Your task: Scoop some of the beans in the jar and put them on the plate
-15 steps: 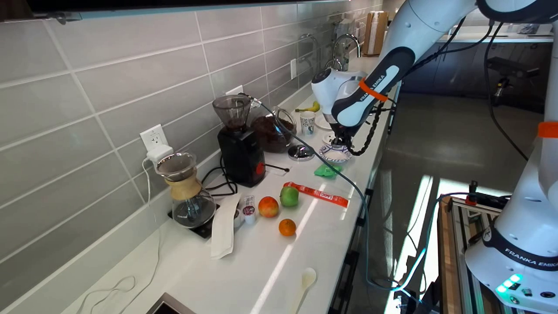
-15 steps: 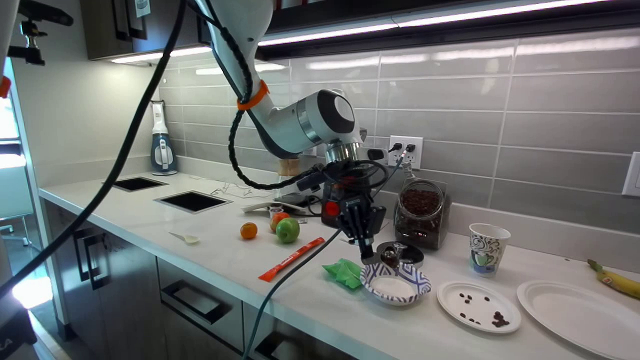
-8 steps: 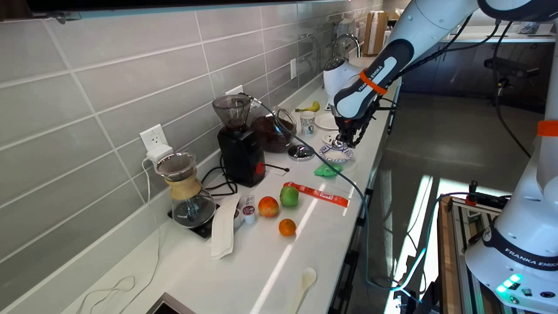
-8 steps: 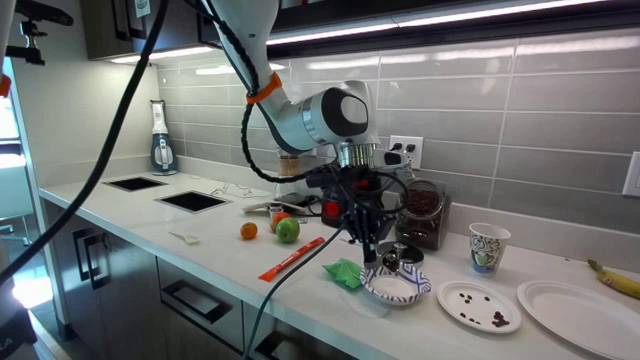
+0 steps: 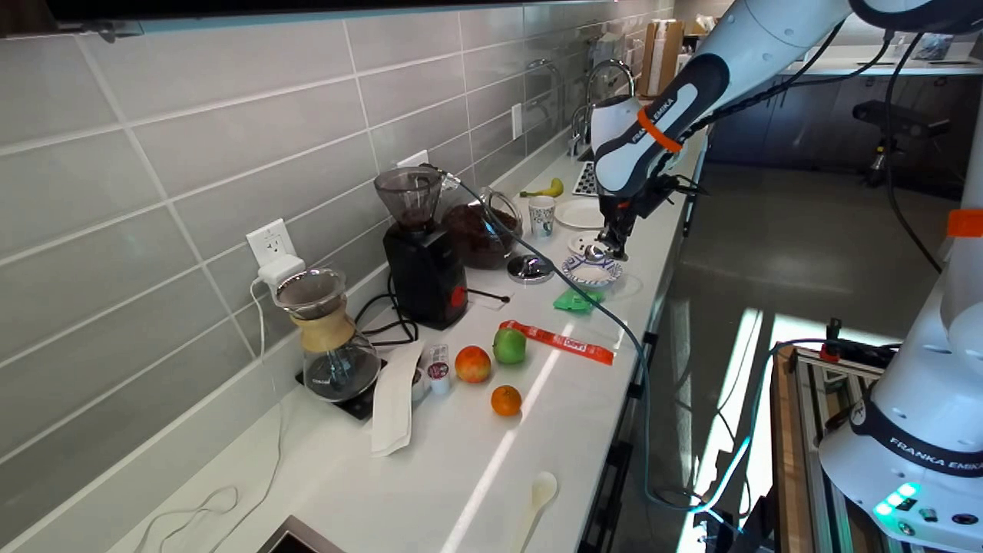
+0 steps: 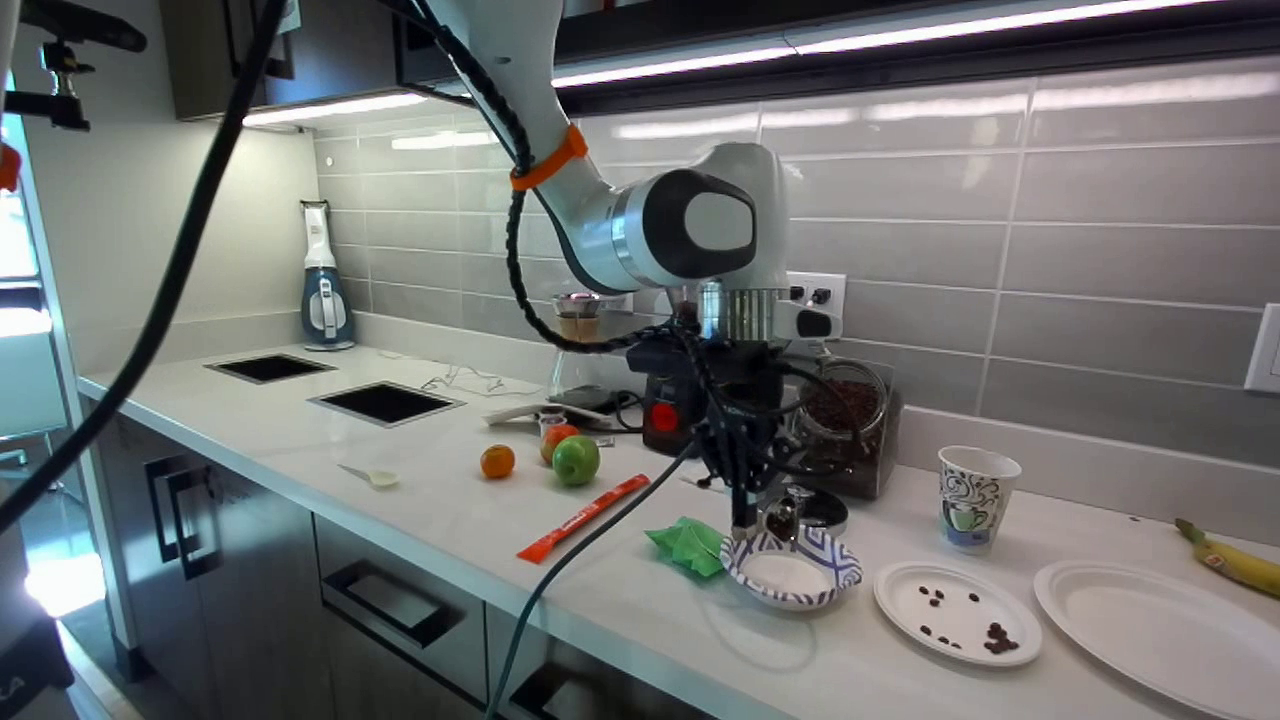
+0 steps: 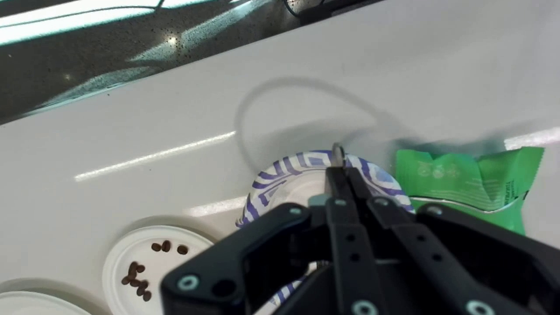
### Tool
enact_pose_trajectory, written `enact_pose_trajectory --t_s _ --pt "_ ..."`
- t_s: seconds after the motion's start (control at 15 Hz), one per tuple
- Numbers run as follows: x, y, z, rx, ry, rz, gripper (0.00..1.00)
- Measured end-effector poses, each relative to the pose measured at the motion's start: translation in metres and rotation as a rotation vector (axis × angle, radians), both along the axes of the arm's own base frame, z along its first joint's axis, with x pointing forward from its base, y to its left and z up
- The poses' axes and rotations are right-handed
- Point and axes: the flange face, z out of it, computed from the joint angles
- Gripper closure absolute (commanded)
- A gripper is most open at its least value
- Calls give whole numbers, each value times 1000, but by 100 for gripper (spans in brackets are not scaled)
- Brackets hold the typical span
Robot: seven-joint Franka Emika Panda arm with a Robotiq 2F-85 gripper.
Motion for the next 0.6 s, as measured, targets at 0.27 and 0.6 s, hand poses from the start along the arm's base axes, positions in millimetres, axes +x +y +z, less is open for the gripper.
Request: enact_pose_trajectory --t_s 0.27,0.6 --pt "-8 -13 0 62 -30 -6 99" --pt "-18 -28 0 149 -86 -4 99"
